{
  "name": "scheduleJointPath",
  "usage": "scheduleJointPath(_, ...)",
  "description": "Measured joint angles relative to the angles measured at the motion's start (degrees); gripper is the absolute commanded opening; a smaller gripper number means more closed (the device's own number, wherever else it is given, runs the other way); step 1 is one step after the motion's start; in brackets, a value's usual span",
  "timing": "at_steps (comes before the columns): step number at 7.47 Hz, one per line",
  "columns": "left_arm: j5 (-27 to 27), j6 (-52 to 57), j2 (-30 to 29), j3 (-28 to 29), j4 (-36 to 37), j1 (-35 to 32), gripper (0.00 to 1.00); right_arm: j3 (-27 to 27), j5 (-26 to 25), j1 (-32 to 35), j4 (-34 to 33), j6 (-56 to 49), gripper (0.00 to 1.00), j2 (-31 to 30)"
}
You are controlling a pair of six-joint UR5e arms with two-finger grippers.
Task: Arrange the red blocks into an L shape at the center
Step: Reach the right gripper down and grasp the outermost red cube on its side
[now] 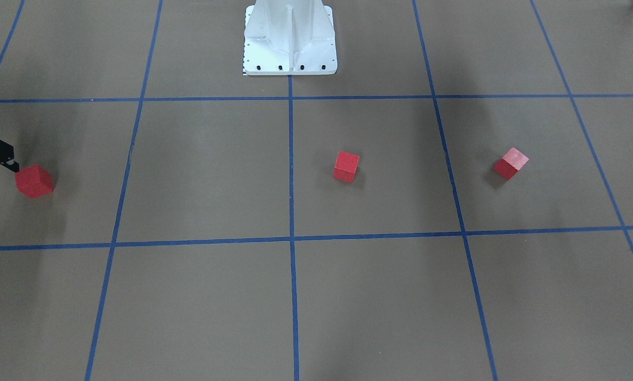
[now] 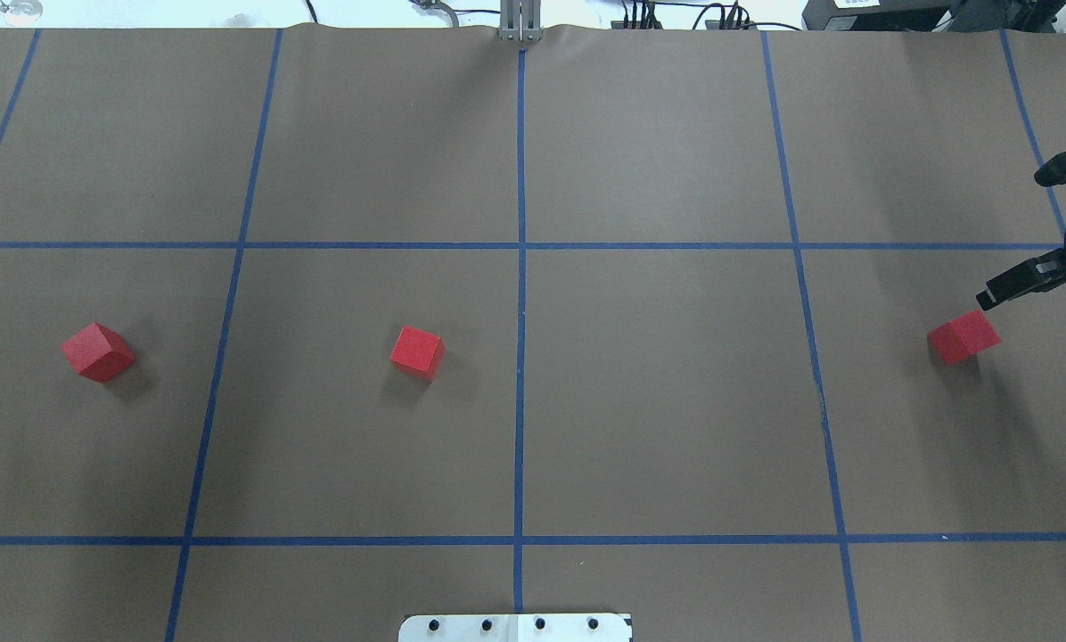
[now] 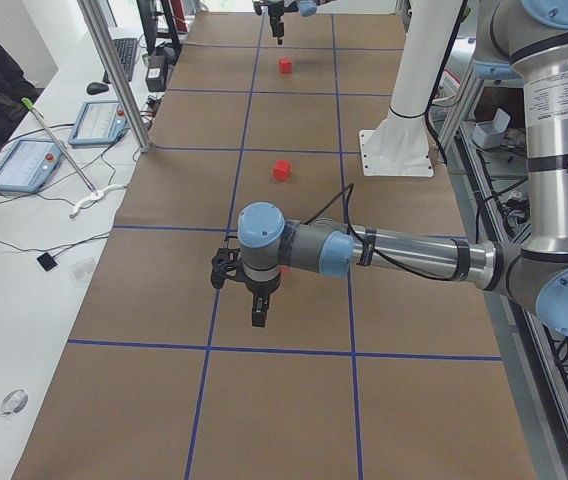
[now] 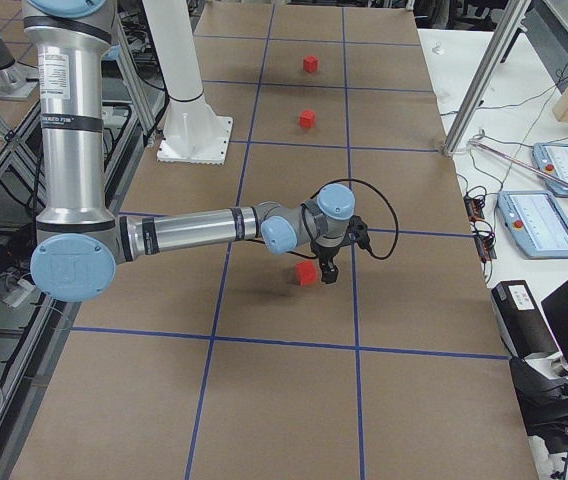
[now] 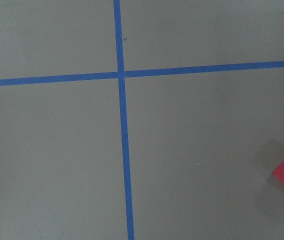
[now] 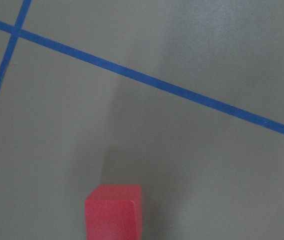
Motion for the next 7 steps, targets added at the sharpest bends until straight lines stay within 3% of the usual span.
scheduleJointPath(2, 0.0, 0.0, 0.0, -0.1, 0.0, 0.0, 1.0, -0.2, -2.6, -3.5, 5.1, 4.2, 0.98, -1.5)
scheduleJointPath(7, 0.0, 0.0, 0.0, -0.1, 0.0, 0.0, 1.0, -2.4, -6.4, -7.6, 6.4, 8.1, 0.93, -1.2)
